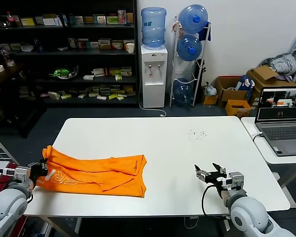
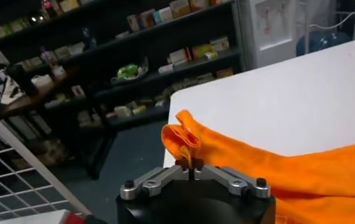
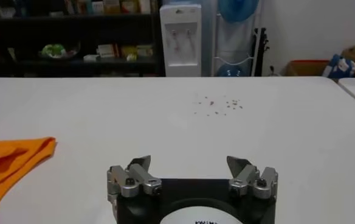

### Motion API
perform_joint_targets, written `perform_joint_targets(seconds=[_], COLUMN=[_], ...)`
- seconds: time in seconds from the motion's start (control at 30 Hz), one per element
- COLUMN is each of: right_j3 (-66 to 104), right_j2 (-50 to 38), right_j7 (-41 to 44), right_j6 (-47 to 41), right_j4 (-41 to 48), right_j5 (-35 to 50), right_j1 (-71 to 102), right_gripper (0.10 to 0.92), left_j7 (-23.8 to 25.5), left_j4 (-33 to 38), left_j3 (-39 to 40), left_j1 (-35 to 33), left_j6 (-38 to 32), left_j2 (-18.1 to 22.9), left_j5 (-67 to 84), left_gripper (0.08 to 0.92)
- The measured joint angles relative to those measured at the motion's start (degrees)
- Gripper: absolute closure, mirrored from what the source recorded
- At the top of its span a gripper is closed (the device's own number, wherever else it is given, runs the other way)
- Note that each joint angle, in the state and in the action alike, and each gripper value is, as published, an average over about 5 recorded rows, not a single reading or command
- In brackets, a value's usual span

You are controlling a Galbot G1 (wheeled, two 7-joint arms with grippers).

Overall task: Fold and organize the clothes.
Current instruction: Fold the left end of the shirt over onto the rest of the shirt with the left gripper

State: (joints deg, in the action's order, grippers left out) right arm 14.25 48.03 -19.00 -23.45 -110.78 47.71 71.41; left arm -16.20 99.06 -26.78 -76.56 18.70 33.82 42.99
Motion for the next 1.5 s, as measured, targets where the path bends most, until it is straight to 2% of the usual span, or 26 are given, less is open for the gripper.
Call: perform_joint_targets(seconds=[0.2,0.47,0.87,1.23,1.33,1.5], right_j3=[0.44,1.81,2.41,1.06,0.77,0.51], right_j2=[0.51,1.26,2.09,2.14,2.16,2.17], right_j7=[-0.53,-1.26,-1.94,-1.97,-1.98,-2.00], right_j6=[-0.37,-0.87,-1.30,-1.29,-1.29,-1.29], right_j4=[-0.45,-1.24,-1.07,-0.09,0.16,0.42], right_j5=[-0.49,-1.07,-1.24,-0.86,-0.83,-0.83], right_j1=[0.61,2.22,3.18,1.87,1.56,1.38], right_gripper=[0.203,0.203,0.203,0.203,0.203,0.203], left_j7=[-3.62,-11.50,-18.10,-20.10,-20.15,-20.47], left_j4=[5.65,12.22,12.01,10.83,10.81,11.50], left_j3=[2.36,10.08,21.07,25.20,25.59,26.14], left_j1=[0.16,5.40,17.25,21.50,21.82,21.98], left_j6=[2.98,6.93,9.22,10.06,10.48,11.05], left_j2=[0.82,6.95,16.52,20.31,20.73,21.36], left_j5=[6.52,20.04,28.30,29.85,30.24,30.93], left_gripper=[0.895,0.895,0.895,0.892,0.846,0.699])
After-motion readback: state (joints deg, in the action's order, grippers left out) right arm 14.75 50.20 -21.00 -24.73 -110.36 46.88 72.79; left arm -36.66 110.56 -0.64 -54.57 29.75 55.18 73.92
